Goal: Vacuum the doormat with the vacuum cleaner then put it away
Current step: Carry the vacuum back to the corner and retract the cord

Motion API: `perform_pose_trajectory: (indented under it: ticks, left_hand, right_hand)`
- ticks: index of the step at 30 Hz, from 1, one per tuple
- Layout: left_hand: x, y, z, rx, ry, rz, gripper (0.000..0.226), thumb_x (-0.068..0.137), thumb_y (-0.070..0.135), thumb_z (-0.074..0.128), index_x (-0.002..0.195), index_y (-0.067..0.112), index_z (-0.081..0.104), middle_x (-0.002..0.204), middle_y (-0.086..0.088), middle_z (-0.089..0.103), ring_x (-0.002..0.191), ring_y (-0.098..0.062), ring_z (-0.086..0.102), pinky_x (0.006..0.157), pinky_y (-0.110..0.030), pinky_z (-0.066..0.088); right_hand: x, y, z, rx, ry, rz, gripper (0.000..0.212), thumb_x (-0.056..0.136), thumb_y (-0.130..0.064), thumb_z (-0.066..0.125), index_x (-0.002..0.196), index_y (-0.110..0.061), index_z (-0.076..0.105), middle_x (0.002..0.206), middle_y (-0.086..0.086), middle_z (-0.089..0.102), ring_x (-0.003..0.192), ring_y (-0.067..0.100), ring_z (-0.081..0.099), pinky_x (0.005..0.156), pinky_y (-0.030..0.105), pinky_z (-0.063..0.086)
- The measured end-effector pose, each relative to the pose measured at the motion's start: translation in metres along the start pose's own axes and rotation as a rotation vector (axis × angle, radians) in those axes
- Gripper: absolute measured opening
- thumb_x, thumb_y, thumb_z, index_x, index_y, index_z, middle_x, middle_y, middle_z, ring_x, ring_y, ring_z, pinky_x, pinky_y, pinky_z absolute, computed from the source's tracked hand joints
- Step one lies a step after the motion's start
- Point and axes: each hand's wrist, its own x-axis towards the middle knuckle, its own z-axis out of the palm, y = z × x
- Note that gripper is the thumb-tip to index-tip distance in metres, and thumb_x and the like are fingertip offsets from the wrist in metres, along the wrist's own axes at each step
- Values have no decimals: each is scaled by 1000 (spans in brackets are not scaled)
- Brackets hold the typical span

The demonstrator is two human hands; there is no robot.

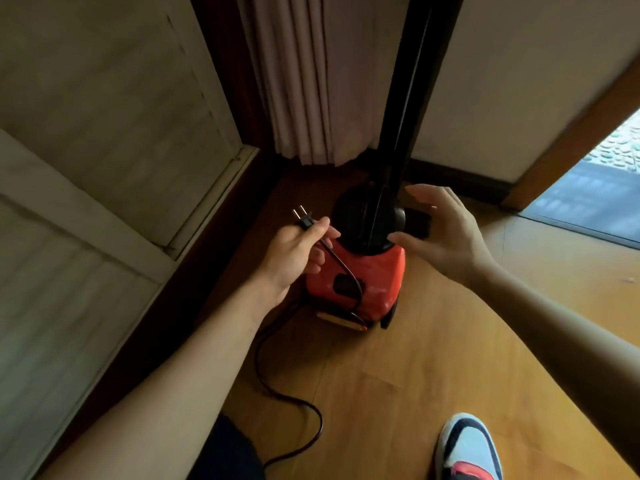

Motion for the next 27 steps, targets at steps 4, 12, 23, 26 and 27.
perform_pose_trajectory:
  ticks: [4, 12, 23, 26, 27]
  left_hand:
    - [-31, -16, -24, -99, -110, -117, 30, 99, 36, 55, 97, 12, 73, 90, 3, 65, 74, -11, 60, 70, -29, 49]
    - [-62, -19, -10, -65, -488, 33, 26, 94, 28, 58, 101, 5, 69, 105, -12, 69, 102, -28, 70, 95, -39, 55]
    - [-2, -48, -17, 915, -397, 483, 34, 89, 23, 67, 123, 25, 63, 118, 13, 60, 101, -4, 59, 91, -33, 55]
    - [3, -82, -21, 1023, -284, 574, 33, 89, 26, 66, 121, 19, 65, 116, 5, 64, 105, -14, 59, 90, -37, 54]
    - [4, -90, -22, 1049, -254, 615, 35, 88, 27, 66, 122, 18, 64, 115, 2, 64, 105, -17, 59, 90, -39, 54]
  right_hand:
    - [-38, -27, 11, -95, -136, -17, 81, 73, -61, 73, 139, -17, 54, 131, -5, 58, 120, -1, 50, 100, 7, 38]
    - [-96, -58, 38, -167, -266, -1, 49, 87, -49, 68, 128, -24, 64, 121, -10, 69, 108, 5, 64, 89, 28, 58]
    - [-131, 7, 23, -231, -436, -65, 30, 92, -50, 60, 106, -30, 77, 111, -9, 60, 98, 3, 61, 83, 19, 55]
    - [-144, 23, 31, -281, -543, -75, 25, 88, -52, 64, 98, -34, 77, 110, -11, 58, 98, 4, 60, 76, 26, 58]
    - [-149, 26, 34, -300, -575, -80, 20, 86, -50, 66, 97, -36, 77, 112, -11, 58, 98, 5, 59, 75, 27, 59]
